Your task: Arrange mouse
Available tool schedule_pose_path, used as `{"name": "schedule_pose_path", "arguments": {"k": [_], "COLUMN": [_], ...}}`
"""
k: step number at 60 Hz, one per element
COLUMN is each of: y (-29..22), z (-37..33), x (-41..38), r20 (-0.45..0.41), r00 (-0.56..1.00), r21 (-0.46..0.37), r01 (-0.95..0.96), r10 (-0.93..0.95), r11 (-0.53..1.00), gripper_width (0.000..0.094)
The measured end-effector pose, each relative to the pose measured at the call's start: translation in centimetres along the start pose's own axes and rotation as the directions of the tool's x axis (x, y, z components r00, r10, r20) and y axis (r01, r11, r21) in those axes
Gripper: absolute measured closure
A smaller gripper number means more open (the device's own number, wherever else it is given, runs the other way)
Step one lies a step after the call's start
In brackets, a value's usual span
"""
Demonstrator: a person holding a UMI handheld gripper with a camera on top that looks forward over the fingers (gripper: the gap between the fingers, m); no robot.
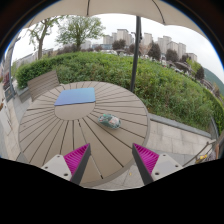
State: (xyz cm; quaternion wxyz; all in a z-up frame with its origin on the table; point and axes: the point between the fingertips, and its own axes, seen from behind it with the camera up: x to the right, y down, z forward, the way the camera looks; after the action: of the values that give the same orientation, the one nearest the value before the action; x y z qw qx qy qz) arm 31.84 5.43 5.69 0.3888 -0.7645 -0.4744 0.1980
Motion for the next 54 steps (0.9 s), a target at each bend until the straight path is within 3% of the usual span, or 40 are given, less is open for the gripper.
{"name": "schedule_pose_path", "arguments": {"k": [19,34,54], "y": [-1.4,-3.5,-6.4], "z": [9.6,16.4,20.5], "x": [0.5,0.7,1.6], "r20": [0.047,0.076,0.097], "r00": [0.999,0.997,0.995], "r21": [0.048,0.046,0.015], "r01": [-0.004,0.018,0.006], "r10": [0.002,-0.022,-0.007], "r11": [0.999,0.999,1.0], "gripper_width": [0.008,0.008,0.0077]}}
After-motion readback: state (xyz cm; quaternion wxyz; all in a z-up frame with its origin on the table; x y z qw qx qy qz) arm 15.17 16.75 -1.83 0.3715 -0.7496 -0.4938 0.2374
